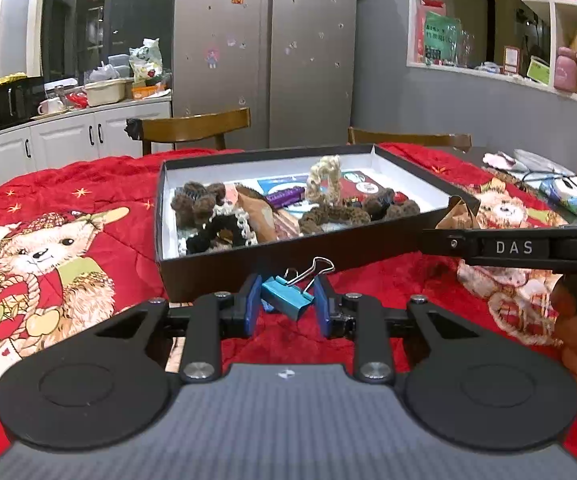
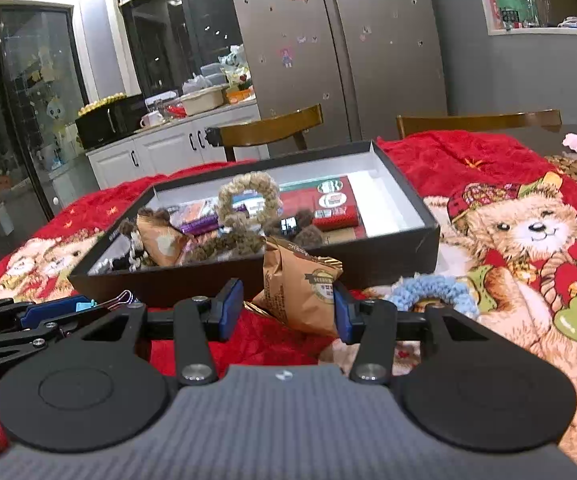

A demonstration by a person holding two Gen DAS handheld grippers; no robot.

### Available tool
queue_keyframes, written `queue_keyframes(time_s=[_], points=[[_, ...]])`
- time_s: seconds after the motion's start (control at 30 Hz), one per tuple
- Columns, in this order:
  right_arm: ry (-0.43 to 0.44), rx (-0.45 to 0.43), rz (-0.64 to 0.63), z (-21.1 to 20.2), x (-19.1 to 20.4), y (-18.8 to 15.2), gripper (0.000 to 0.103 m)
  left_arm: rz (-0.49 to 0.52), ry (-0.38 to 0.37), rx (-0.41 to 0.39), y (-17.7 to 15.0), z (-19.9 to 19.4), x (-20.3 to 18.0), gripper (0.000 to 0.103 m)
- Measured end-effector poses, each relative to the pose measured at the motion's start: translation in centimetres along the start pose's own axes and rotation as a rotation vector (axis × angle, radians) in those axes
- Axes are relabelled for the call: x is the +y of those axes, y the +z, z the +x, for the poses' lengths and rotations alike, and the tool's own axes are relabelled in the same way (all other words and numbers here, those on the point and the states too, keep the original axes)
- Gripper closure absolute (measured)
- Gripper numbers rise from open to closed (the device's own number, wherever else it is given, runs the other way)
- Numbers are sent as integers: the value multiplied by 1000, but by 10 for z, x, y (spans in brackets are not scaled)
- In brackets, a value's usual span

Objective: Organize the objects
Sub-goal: 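Lift both held items and carry them over the black box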

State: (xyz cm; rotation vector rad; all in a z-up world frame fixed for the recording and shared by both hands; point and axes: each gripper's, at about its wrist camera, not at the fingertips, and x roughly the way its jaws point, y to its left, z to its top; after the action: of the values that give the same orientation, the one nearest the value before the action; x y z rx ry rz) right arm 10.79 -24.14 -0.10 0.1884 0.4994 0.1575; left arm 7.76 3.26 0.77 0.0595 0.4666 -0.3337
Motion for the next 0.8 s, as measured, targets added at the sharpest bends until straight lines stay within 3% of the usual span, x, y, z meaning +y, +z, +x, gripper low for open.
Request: queue_keyframes(time_s=[0.27, 0.43, 0.6, 0.8], points=[[83, -6, 115, -17, -10, 49, 53, -43, 82, -85, 51, -18, 6, 70], [32, -7, 92, -21, -7, 87, 53, -34, 151, -86, 103, -19, 6, 70], [44, -13, 134, -16, -13, 124, 53, -129, 90, -104, 146, -14, 9, 70], [39, -30, 151, 8, -20, 148, 53, -174, -3, -68, 181, 16, -6, 70]])
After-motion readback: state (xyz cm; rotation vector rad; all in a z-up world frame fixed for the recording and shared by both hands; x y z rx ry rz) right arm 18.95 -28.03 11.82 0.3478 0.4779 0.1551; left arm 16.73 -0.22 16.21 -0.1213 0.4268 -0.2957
